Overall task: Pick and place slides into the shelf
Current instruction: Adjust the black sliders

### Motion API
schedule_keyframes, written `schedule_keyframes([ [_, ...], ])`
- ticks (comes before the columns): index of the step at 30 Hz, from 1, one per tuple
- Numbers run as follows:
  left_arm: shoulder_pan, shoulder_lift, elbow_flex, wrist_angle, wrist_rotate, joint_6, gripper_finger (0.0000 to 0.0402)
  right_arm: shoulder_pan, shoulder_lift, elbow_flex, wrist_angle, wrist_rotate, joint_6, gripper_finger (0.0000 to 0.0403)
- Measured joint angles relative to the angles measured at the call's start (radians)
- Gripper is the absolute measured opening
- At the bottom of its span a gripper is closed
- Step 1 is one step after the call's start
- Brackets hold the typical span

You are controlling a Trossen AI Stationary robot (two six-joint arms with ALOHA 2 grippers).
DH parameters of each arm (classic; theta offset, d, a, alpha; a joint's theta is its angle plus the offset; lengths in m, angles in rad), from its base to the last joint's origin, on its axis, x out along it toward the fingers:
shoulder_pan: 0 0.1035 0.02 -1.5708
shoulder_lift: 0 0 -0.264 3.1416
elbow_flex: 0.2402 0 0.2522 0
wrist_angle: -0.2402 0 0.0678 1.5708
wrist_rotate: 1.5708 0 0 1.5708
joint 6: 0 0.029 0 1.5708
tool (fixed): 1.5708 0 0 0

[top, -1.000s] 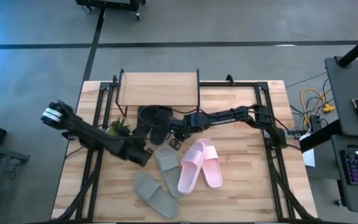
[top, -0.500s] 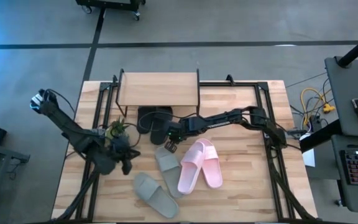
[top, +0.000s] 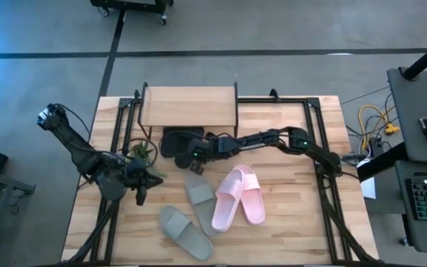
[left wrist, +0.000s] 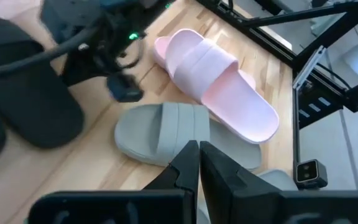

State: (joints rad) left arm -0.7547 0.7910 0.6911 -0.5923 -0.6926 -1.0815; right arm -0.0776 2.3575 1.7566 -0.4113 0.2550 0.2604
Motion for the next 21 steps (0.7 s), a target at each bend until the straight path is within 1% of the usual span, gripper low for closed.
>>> schedule_keyframes([
  [3,0.0,-0.004,0.0,0.007,-0.006,0.023,0.0,-0.027,0.033,0.049,-0.025,0.015,0.012,0.0009],
  [7,0.0,0.001,0.0,0.005,-0.016,0.026,0.0,-0.052,0.055,0.102,-0.044,0.075,0.051,0.0009],
  [11,0.0,0.008,-0.003,0.005,-0.019,0.043,0.0,-0.08,0.065,0.135,-0.045,0.248,0.009,0.0009],
  [13,0.0,0.009,-0.004,0.008,-0.023,0.05,0.0,-0.09,0.064,0.151,-0.04,0.292,0.0,0.0009],
  [14,0.0,0.007,-0.007,0.007,-0.025,0.052,0.0,-0.096,0.063,0.157,-0.033,0.295,0.0,0.0009],
  [18,0.0,0.004,-0.011,-0.004,-0.029,0.052,0.0,-0.113,0.061,0.162,-0.03,0.234,0.007,0.0009],
  [21,0.0,0.002,-0.012,-0.02,-0.03,0.052,0.0,-0.114,0.061,0.156,-0.013,0.22,0.008,0.0009],
])
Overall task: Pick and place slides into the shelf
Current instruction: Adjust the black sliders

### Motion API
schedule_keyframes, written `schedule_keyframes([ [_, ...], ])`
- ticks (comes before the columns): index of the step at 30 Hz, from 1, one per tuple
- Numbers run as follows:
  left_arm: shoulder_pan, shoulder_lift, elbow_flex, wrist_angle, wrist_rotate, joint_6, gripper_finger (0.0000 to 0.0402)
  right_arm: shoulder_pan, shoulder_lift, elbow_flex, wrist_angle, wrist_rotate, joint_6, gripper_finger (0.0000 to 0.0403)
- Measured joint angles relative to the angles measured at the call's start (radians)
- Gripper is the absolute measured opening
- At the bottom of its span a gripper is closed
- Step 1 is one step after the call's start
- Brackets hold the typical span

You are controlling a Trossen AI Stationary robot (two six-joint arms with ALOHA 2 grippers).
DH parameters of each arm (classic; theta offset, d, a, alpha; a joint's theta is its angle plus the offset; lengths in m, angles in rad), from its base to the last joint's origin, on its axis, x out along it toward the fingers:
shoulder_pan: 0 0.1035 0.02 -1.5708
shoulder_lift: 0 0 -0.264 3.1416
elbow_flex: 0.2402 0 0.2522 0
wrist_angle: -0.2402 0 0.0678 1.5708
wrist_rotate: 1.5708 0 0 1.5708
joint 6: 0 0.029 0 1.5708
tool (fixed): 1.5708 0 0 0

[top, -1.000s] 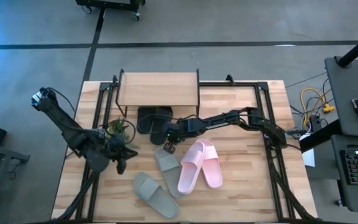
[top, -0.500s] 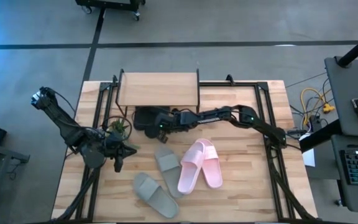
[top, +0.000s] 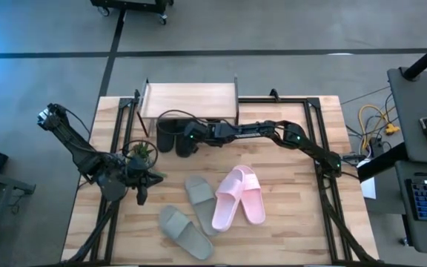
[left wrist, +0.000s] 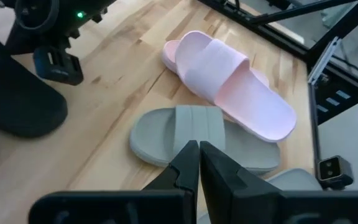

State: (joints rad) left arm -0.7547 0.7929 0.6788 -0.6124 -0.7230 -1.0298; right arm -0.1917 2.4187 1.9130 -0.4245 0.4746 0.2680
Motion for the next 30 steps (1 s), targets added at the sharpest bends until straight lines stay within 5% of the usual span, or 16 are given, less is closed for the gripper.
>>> schedule_keyframes([
  [12,0.0,-0.002,-0.002,-0.009,-0.001,-0.003,0.0,0.042,0.05,0.003,0.017,-0.022,0.059,0.0009],
  [30,0.0,-0.003,-0.017,-0.011,0.0,-0.002,0.0,0.105,0.052,0.0,0.065,0.259,0.064,0.0009],
])
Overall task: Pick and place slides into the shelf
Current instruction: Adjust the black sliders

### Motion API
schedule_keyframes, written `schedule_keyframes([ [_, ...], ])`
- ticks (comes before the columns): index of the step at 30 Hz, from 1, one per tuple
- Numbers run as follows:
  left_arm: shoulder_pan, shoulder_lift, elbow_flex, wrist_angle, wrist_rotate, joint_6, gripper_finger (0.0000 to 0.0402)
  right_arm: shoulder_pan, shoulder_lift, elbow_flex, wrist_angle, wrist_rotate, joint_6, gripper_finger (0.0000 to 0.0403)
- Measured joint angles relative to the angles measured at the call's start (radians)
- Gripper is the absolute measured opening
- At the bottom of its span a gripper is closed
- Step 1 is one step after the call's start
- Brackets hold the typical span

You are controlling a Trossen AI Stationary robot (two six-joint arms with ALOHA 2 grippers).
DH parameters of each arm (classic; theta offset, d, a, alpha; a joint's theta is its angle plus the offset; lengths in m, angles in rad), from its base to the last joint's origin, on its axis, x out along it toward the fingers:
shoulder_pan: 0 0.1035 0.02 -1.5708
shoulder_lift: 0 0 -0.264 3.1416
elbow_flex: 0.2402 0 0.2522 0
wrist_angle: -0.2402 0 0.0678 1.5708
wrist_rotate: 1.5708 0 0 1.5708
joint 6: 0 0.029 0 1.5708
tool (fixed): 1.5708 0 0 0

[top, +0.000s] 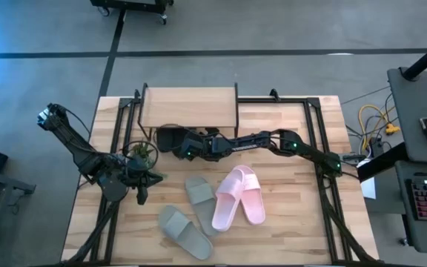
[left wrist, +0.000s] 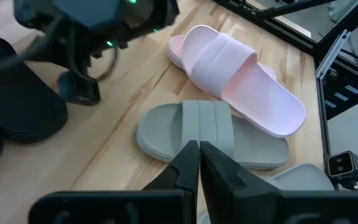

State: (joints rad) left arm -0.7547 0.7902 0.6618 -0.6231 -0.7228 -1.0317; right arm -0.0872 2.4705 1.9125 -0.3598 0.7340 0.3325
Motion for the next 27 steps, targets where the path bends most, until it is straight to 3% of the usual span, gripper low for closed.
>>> schedule_keyframes([
  [17,0.0,-0.016,-0.001,-0.016,0.0,0.002,0.0,-0.021,0.068,0.046,0.143,-0.007,-0.105,0.0009],
  [23,0.0,-0.023,-0.001,-0.017,0.0,0.025,0.0,-0.023,0.067,0.046,0.119,0.002,-0.132,0.0009],
  [27,0.0,-0.023,-0.001,-0.017,0.0,0.025,0.0,-0.014,0.061,0.055,-0.009,0.026,-0.085,0.0009],
])
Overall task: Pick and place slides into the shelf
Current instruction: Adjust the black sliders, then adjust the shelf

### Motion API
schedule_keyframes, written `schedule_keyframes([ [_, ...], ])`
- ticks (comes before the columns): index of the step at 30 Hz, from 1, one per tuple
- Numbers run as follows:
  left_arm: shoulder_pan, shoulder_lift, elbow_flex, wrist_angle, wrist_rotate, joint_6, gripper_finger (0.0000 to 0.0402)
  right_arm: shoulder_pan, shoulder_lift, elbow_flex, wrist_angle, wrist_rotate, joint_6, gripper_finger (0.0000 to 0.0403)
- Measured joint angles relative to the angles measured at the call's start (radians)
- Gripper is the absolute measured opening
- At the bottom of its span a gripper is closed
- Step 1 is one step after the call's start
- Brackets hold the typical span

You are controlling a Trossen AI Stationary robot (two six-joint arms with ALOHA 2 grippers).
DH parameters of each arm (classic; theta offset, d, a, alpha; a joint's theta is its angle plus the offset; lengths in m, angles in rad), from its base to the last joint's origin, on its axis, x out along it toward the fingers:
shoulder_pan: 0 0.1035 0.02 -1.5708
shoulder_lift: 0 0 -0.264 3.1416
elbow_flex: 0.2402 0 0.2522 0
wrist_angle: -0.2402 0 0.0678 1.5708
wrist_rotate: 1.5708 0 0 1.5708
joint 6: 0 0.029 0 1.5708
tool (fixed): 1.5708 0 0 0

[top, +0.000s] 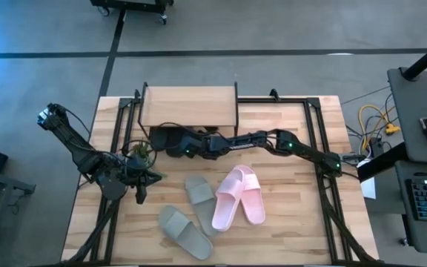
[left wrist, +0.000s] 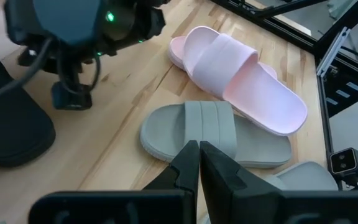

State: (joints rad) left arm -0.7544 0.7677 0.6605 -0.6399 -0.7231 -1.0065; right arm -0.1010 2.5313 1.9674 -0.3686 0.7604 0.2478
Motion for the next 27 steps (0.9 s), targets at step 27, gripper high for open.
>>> schedule_keyframes([
  [27,0.0,-0.002,0.0,0.002,0.025,0.152,0.0,0.281,-0.242,0.363,-0.995,-0.295,0.364,0.0009],
])
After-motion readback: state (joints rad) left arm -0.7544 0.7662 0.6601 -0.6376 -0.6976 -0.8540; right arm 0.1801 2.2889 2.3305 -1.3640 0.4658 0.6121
